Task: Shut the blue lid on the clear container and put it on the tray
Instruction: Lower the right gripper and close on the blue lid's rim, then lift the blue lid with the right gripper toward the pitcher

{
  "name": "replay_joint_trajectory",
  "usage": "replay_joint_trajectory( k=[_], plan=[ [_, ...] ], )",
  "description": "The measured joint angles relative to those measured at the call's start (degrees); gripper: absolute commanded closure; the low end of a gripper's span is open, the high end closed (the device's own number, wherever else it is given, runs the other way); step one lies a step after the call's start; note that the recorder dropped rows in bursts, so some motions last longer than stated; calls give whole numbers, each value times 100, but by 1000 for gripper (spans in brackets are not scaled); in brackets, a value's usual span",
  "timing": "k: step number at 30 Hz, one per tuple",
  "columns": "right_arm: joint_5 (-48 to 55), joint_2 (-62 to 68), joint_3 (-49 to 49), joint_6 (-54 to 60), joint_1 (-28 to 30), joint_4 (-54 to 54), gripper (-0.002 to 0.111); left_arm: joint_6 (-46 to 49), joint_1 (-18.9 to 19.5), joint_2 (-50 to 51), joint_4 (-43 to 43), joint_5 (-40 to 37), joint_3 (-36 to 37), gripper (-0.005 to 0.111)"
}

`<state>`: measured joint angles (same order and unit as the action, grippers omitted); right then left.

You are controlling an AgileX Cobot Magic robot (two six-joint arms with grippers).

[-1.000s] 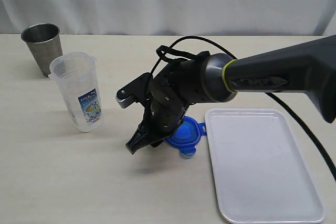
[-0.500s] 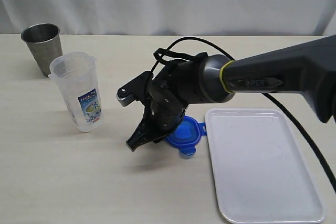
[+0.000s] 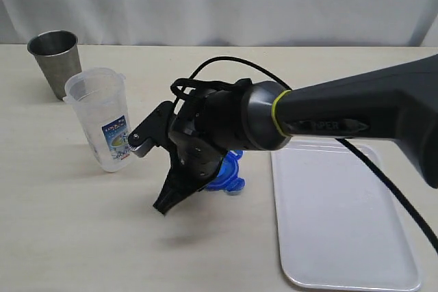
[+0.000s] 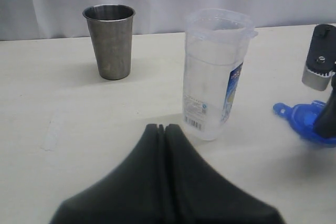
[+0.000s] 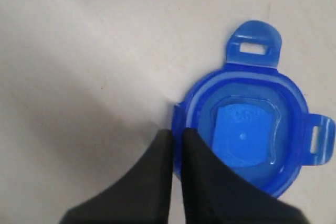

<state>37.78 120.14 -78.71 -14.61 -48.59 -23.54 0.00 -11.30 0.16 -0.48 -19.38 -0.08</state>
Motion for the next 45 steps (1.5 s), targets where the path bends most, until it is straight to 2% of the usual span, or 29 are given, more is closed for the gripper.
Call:
replay_joint_trajectory(
  k=[8, 22, 24, 25, 28, 31, 33, 37, 45],
  plan=[
    [418, -715, 0, -9, -15, 11, 104, 0, 0, 0, 0, 0, 0, 107],
    [559, -1552, 0, 41, -15, 59, 103, 0, 0, 0, 0, 0, 0, 107],
    [742, -1649, 0, 465, -15, 385, 96, 0, 0, 0, 0, 0, 0, 107],
    [837, -1671, 0, 795, -15, 633, 90, 0, 0, 0, 0, 0, 0, 107],
    [1075, -1612, 68, 2080, -15, 1843, 74, 0, 0, 0, 0, 0, 0, 107],
    [1117, -1396, 191, 2897, -15, 2714, 68, 0, 0, 0, 0, 0, 0, 107],
    [1050, -1221, 269, 3068, -27, 2826, 67, 0, 0, 0, 0, 0, 0, 107],
    [728, -809, 281, 2934, -175, 2269, 67, 0, 0, 0, 0, 0, 0, 107],
    [416, -208, 188, 1635, -542, 416, 67, 0, 0, 0, 0, 0, 0, 107]
  ],
)
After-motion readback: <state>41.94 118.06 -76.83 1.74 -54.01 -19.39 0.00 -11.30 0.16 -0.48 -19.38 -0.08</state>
